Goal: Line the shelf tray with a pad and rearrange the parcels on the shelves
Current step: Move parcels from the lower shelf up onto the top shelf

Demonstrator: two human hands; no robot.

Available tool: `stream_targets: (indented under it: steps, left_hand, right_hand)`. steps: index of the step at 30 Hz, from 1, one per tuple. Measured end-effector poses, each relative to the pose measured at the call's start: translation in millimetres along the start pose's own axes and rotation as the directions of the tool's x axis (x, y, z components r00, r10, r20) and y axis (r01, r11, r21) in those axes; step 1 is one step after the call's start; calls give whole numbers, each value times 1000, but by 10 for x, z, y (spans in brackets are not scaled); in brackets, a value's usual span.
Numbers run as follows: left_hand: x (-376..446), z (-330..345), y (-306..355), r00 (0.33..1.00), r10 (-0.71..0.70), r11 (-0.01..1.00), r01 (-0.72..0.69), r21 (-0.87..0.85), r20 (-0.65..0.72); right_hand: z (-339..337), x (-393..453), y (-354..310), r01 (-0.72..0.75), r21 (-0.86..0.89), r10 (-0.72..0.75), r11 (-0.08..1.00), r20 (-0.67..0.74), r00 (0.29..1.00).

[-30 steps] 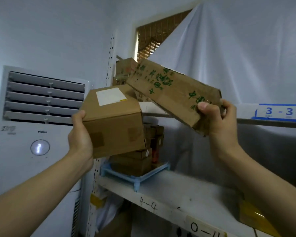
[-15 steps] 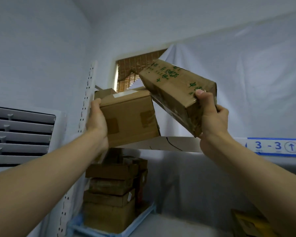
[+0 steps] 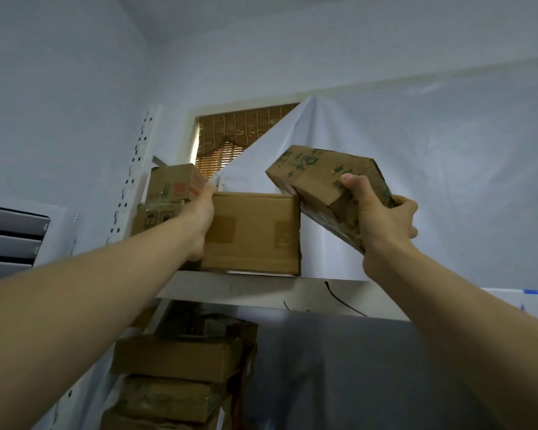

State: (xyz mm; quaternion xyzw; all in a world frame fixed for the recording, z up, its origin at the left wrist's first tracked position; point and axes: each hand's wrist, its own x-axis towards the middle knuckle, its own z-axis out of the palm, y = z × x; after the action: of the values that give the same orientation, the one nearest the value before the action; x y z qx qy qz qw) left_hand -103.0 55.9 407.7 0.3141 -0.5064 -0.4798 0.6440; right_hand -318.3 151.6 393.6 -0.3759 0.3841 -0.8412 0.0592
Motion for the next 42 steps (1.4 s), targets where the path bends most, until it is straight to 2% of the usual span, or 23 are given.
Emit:
stream_targets:
  steps: [2, 4, 6, 8, 9, 10, 14, 20, 25, 31, 35, 39, 42]
  left_hand:
    - [195, 12, -177, 971, 226, 956, -205, 211, -81]
    - [226, 14, -378, 863, 504, 781, -433, 451, -44]
    - [187, -23, -513, 660, 743, 455, -618, 641, 109]
    - [203, -51, -575, 453, 814, 96, -722, 685, 363]
    - [208, -44, -574, 398, 794, -20, -739, 673, 460]
    - [251, -43, -569, 387, 764, -69, -746, 663, 516]
    - [351, 9, -538, 466, 714, -36, -721, 692, 522]
    - [480, -16, -577, 496, 700, -26, -702, 711, 515]
    - [598, -92, -600, 570, 660, 90, -707, 702, 489]
    - [713, -290, -563, 515, 739, 120, -735, 667, 435]
    - [800, -437, -504, 509, 762, 136, -730, 669, 401]
    - [905, -578, -439, 515, 756, 140, -729, 670, 403]
    - [965, -648, -433, 518, 750, 118, -718, 686, 412]
  right_hand:
    - [92, 36, 77, -5, -10, 5, 1000, -6, 1000]
    - [172, 59, 141, -8, -22, 7, 1000, -13, 1000]
    - [250, 79, 195, -6, -37, 5, 999, -21, 1000]
    - [329, 99, 230, -3, -49, 2, 999, -35, 999]
    - [353, 107, 233, -1, -54, -1, 999, -41, 999]
    - [394, 118, 237, 6, -60, -9, 998, -46, 999]
    - [488, 146, 231, 21, -99, -26, 995, -51, 998]
    - [649, 132, 195, 66, -137, -73, 988, -46, 996]
    - [875, 140, 73, 116, -175, -121, 978, -18, 993]
    - [1277, 119, 38, 163, -304, -165, 939, 19, 986]
    - [1578, 140, -4, 226, -466, -248, 855, 15, 969]
    - [1879, 104, 35, 324, -595, -306, 736, 133, 942]
    - [1995, 89, 97, 406, -594, -359, 694, 204, 911]
